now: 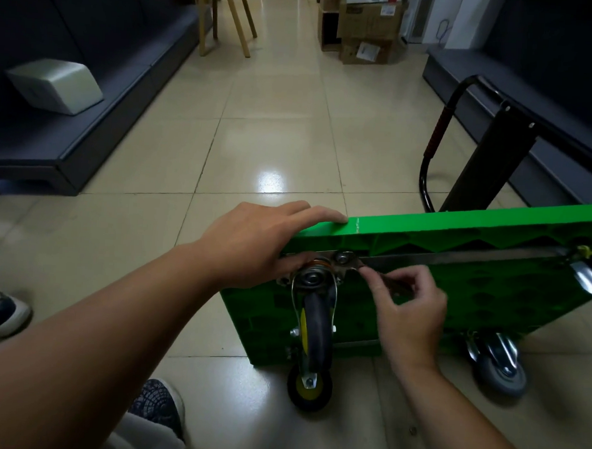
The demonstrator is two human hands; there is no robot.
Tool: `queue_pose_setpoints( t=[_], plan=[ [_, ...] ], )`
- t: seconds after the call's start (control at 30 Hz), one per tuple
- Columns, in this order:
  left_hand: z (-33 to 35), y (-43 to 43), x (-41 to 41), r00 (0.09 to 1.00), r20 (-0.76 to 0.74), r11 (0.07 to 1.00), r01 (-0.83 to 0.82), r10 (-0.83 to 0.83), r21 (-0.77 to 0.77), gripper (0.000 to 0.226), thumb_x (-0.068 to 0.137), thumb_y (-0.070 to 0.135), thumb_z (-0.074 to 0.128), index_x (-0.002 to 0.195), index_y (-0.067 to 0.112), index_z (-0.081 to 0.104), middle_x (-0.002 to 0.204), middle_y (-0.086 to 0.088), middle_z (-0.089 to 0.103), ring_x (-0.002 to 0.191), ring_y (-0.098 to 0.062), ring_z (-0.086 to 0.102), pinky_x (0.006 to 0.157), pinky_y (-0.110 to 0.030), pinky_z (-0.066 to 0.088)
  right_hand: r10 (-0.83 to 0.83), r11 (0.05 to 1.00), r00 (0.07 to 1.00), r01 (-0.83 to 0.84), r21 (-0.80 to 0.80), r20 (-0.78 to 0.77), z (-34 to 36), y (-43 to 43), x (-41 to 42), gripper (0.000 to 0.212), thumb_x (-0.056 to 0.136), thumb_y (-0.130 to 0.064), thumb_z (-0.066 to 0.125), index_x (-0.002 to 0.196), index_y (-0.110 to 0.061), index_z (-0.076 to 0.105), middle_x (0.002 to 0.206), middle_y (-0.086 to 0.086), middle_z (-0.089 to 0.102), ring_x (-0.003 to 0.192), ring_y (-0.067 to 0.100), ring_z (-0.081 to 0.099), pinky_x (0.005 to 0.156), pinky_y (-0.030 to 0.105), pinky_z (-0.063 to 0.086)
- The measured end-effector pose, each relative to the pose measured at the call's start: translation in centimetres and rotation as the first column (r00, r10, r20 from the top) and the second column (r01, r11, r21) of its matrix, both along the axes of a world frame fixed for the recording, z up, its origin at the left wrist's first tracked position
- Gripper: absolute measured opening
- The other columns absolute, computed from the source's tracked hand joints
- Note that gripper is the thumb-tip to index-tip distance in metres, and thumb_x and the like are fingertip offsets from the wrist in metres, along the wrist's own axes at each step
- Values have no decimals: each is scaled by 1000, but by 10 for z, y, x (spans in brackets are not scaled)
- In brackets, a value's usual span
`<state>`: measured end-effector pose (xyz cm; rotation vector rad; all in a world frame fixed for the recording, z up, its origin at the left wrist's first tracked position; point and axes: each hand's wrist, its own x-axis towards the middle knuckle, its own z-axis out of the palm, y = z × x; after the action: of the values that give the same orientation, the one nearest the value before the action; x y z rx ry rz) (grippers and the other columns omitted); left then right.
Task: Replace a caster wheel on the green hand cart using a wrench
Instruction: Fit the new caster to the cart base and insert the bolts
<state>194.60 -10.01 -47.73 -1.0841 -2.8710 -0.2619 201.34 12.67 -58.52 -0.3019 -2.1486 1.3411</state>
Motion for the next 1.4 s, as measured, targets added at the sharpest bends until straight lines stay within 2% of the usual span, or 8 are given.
queue_pose_setpoints(
  t=[0.17, 0.37, 0.43, 0.5, 0.6, 0.67, 0.73, 1.4],
  plan=[
    [-1, 0, 1, 1000, -14, 1000, 3, -3, -5, 60, 95, 56, 52, 149, 57, 25, 137, 20, 55, 75, -15, 62, 63, -33, 50, 205, 560, 955, 65, 826, -215, 79, 38, -12, 45, 81, -55, 78, 79, -13, 62, 73, 2, 61, 72, 25, 55, 81, 38, 34],
    [-3, 0, -2, 1000, -23, 1000, 9, -9, 0, 62, 94, 57, 55, 149, 58, 24, 135, 20, 56, 75, -12, 61, 62, -29, 44, 413, 118, 898, 114, 986, -153, 126, 31, -23, 40, 84, -48, 77, 82, -11, 63, 74, 7, 63, 72, 28, 58, 85, 41, 35],
    [-4, -1, -3, 1000, -25, 1000, 7, -7, -3, 62, 94, 59, 53, 149, 58, 25, 135, 20, 56, 73, -11, 60, 61, -28, 43, 429, 231, 892, 45, 972, -143, 129, 39, -22, 42, 82, -53, 76, 80, -14, 62, 74, 3, 62, 72, 26, 56, 84, 39, 35],
    [-5, -1, -3, 1000, -26, 1000, 5, -5, 3, 61, 94, 59, 52, 149, 57, 25, 135, 19, 57, 69, -10, 58, 59, -28, 46, 358, 529, 927, -102, 842, -113, 118, 44, -14, 43, 79, -60, 74, 81, -19, 61, 76, -4, 60, 77, 19, 50, 81, 32, 31],
    [-5, -2, -4, 1000, -22, 1000, 8, -8, 4, 61, 95, 57, 54, 149, 57, 25, 135, 19, 57, 68, -9, 56, 59, -28, 47, 210, 967, 978, -208, 145, -1, 80, 28, 10, 39, 75, -63, 68, 82, -26, 58, 78, -10, 59, 80, 8, 51, 70, 22, 39],
    [-6, -2, -4, 1000, -17, 1000, 9, -9, 2, 61, 96, 56, 55, 149, 58, 24, 136, 19, 56, 70, -10, 58, 59, -29, 48, 144, 932, 989, -142, -334, -18, 50, 9, 18, 39, 76, -56, 68, 81, -20, 55, 69, -7, 57, 58, 3, 48, 53, 16, 39],
    [-6, -2, -4, 1000, -14, 1000, 10, -10, 3, 61, 95, 56, 54, 149, 58, 25, 137, 19, 56, 69, -10, 55, 59, -28, 45, 89, 861, 996, -73, -503, 7, 25, -6, 24, 40, 77, -51, 68, 81, -15, 53, 61, -7, 54, 49, 3, 40, 45, 18, 35],
    [-5, 0, -2, 999, -40, 1000, 3, -3, 7, 59, 95, 54, 51, 149, 53, 28, 134, 17, 58, 68, -13, 59, 59, -34, 52, 85, 868, 996, -79, -491, -10, -28, -42, -3, 38, 76, -49, 71, 79, -14, 57, 67, -8, 66, 63, -2, 61, 59, 12, 46]
  ],
)
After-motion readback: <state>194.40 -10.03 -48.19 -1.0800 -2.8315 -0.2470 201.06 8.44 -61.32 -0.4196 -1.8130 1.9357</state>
